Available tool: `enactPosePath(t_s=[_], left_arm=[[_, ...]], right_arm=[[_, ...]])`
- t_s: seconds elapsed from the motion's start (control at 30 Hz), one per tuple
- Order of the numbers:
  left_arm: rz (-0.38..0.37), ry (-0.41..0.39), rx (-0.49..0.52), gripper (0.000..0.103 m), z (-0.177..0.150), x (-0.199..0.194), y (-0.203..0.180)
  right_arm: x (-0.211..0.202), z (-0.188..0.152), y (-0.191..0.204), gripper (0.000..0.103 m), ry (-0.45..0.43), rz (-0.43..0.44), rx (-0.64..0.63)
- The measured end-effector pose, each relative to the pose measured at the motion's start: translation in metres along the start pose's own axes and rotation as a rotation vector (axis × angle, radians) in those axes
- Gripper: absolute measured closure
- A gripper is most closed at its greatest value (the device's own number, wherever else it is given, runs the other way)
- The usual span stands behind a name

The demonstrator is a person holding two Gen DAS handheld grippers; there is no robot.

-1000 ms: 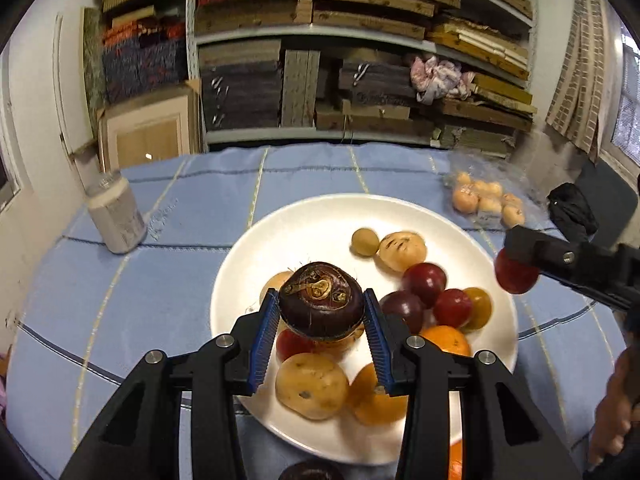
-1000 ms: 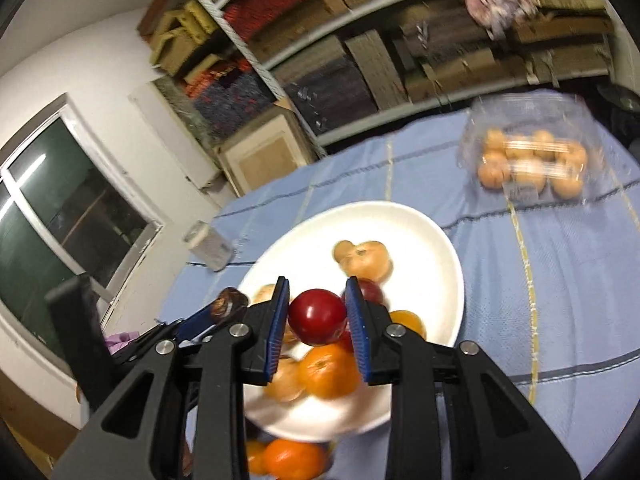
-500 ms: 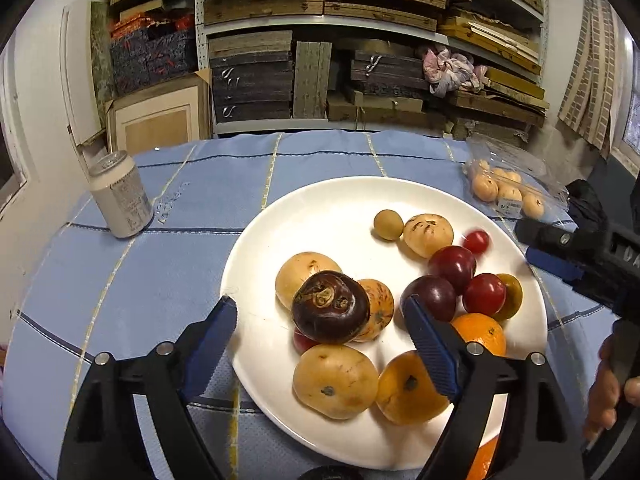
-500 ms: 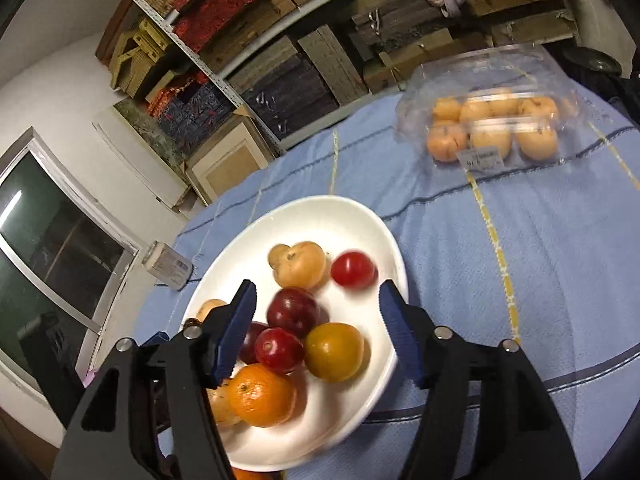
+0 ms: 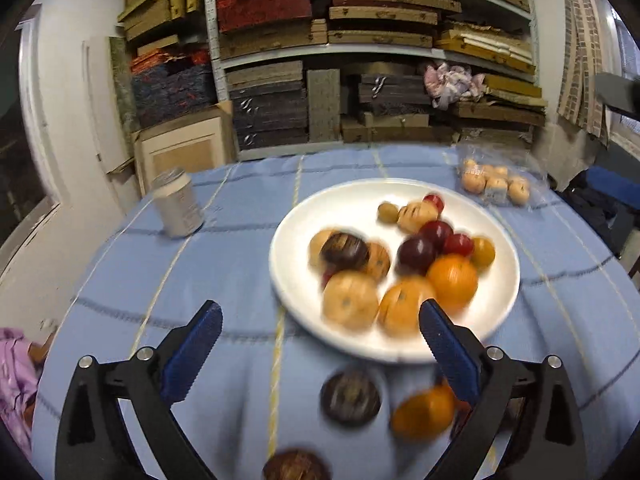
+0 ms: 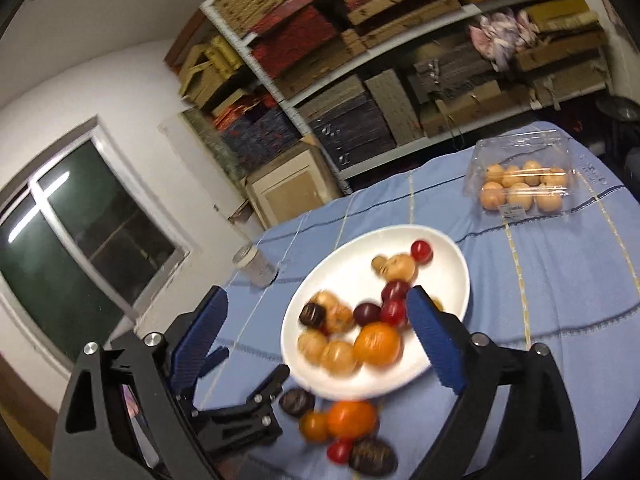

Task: Organize fruits
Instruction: 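Grasp a dark brown fruit with the right tool while the left tool grasps another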

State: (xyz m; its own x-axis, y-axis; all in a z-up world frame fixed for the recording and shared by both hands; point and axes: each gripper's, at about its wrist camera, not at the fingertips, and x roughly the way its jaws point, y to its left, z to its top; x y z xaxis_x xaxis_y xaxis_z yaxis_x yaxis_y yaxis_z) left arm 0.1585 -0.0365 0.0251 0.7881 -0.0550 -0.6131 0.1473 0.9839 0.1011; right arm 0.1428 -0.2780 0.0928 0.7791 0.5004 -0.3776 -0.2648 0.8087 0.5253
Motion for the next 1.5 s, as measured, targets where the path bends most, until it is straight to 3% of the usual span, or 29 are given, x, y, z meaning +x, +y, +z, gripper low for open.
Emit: enactPosePath(t_s=[0.13,0.23,0.4,0.53,0.7,0.93,1.2,1.37,1.5], left_arm=[[0.006,0.006,-0.015,0.004,-0.025,-0.018,0.006],[0.024,0.018,-0.008,0.004,-0.041,-0.024,0.009],[0.023,0.071,-0.066,0.004,-0.053,-0.022,0.026],[0.001,0.106,-0.121,0.004,-0.058,-0.021,0.038],[-0.004,0.136,-0.116,0.004,-0.062,-0.016,0.036],[-0.020,0.148,-0.059,0.004,-0.065,-0.015,0.022],[-0.046,0.175,-0.010,0.004,-0.070,-0.009,0.009],[-0.065,0.184,0.004,0.004,-0.072,-0.006,0.005],[-0.159,0.177,0.003,0.004,-0.072,-0.011,0.001]], right_arm=[[-0.023,-0.063,-0.002,0.014,-0.034,-0.102,-0.117],[-0.023,-0.100,-0.009,0.018,0.022,-0.190,-0.185],[-0.010,-0.119,-0.003,0.035,0.118,-0.198,-0.249],[0.004,-0.131,0.000,0.038,0.196,-0.238,-0.308],[0.017,-0.137,0.001,0.045,0.241,-0.275,-0.352],[0.042,-0.130,-0.005,0.055,0.306,-0.245,-0.316],[0.048,-0.126,-0.023,0.060,0.355,-0.096,-0.124],[0.040,-0.132,-0.023,0.060,0.380,-0.051,-0.088],[0.031,-0.129,-0.032,0.060,0.379,-0.011,-0.017]])
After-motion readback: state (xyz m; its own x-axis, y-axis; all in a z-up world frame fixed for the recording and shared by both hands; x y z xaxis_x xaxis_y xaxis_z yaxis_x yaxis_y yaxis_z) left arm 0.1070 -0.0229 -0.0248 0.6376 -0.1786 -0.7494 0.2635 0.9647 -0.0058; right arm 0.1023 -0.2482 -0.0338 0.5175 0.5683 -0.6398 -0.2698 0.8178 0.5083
